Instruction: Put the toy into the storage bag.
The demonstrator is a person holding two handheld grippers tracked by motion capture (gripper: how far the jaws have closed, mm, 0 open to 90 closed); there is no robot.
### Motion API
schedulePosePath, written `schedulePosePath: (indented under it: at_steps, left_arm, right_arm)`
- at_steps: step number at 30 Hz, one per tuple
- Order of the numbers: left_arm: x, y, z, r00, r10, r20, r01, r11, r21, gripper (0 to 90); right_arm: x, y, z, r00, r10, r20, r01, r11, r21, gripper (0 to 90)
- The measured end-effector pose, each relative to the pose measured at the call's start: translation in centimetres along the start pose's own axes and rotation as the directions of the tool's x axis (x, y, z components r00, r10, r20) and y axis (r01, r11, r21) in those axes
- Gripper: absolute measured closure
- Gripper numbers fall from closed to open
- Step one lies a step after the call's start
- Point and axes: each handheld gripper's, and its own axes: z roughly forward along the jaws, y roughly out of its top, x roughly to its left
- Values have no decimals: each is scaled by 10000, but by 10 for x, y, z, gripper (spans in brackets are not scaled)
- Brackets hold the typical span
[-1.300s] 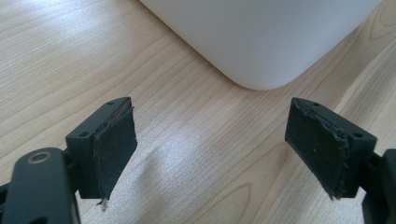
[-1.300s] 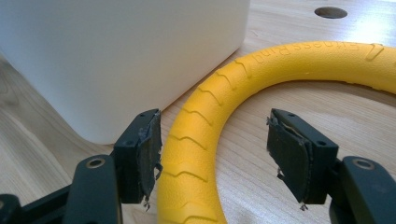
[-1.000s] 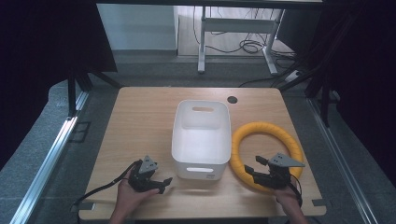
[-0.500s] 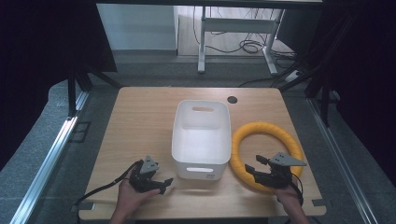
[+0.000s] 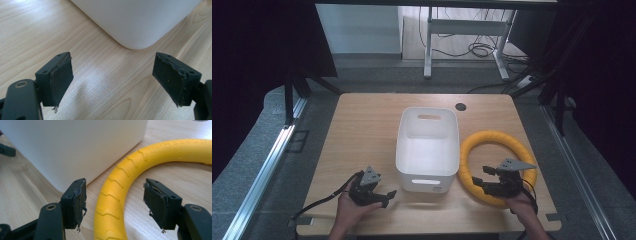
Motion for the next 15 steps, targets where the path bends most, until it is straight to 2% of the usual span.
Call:
schedulePosePath:
  at_steps: [3, 4, 8, 10, 11, 15]
  left_arm:
    - [0, 0, 0, 10000, -5, 8, 5, 10000, 2, 167]
    - [0, 0, 0, 10000, -4, 7, 4, 10000, 17, 167]
    - [0, 0, 1, 10000, 3, 32, -4, 10000, 62, 167]
    - [0, 0, 1, 10000, 1, 40, -1, 10000, 62, 167]
    - [0, 0, 1, 10000, 1, 40, -1, 10000, 62, 167]
    - [0, 0, 1, 10000, -11, 62, 11, 10000, 89, 167]
  right_arm:
    - [-2, 4, 1, 9998, -34, -189, 40, 9996, 295, 354]
    - [-4, 8, 1, 9990, -93, -427, 118, 9981, 604, 352]
    - [-9, 15, 3, 9944, -77, -1054, 209, 9920, 1243, 352]
    - [-12, 17, 5, 9931, -103, -1165, 288, 9869, 1586, 352]
    - [-12, 17, 5, 9931, -103, -1165, 288, 9869, 1586, 352]
    - [-13, 25, 7, 9890, -217, -1462, 548, 9725, 2265, 351]
